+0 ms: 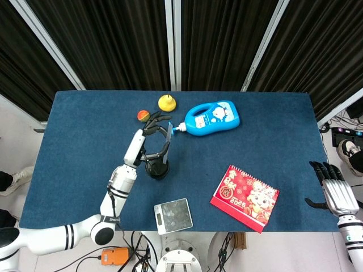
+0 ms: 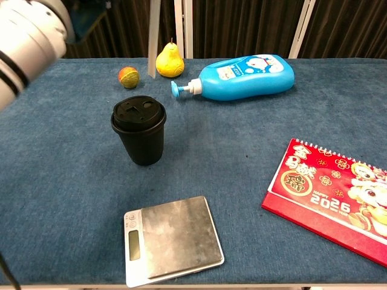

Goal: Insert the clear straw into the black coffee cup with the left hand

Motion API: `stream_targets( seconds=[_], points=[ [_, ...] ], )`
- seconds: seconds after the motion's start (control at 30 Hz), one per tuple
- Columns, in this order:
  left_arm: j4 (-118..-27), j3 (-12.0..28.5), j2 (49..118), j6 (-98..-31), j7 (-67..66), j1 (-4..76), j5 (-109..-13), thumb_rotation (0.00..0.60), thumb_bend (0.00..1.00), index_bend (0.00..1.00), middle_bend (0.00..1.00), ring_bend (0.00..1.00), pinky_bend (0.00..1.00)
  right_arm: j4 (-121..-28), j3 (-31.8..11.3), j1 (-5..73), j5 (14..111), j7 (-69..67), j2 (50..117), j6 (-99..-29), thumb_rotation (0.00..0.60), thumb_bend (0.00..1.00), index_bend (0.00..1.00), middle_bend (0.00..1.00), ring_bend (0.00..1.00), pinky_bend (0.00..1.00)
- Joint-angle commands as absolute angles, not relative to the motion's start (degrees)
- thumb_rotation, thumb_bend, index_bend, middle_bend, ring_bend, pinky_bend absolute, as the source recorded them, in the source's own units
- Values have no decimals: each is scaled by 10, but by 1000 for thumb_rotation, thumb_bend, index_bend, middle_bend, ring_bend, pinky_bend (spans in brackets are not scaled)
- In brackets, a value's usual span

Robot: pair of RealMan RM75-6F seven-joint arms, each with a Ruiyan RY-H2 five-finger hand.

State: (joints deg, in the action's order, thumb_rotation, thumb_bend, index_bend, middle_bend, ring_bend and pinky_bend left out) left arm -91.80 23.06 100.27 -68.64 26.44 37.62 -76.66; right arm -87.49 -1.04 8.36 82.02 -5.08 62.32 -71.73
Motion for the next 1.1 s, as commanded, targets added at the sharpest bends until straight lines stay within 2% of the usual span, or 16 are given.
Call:
stream_targets(
  seconds=[0.03, 0.47, 1.1],
  points=[
    [-867, 226, 1037, -685, 247, 396, -761, 600, 423, 562, 201, 3, 8, -875, -11, 83, 819, -51, 623, -717, 600, 294, 38, 136, 0, 79],
    [-797, 210, 1061, -699, 258, 396, -763, 600, 424, 562, 201, 3, 4, -877, -11, 85, 814, -47, 624, -713, 600, 294, 38, 136, 0, 79],
    [-772, 197, 1064, -701, 274, 388, -761, 600, 425, 562, 201, 3, 4, -881, -12, 85, 811, -44, 622, -714, 600, 294, 38, 135, 0, 79]
  ],
)
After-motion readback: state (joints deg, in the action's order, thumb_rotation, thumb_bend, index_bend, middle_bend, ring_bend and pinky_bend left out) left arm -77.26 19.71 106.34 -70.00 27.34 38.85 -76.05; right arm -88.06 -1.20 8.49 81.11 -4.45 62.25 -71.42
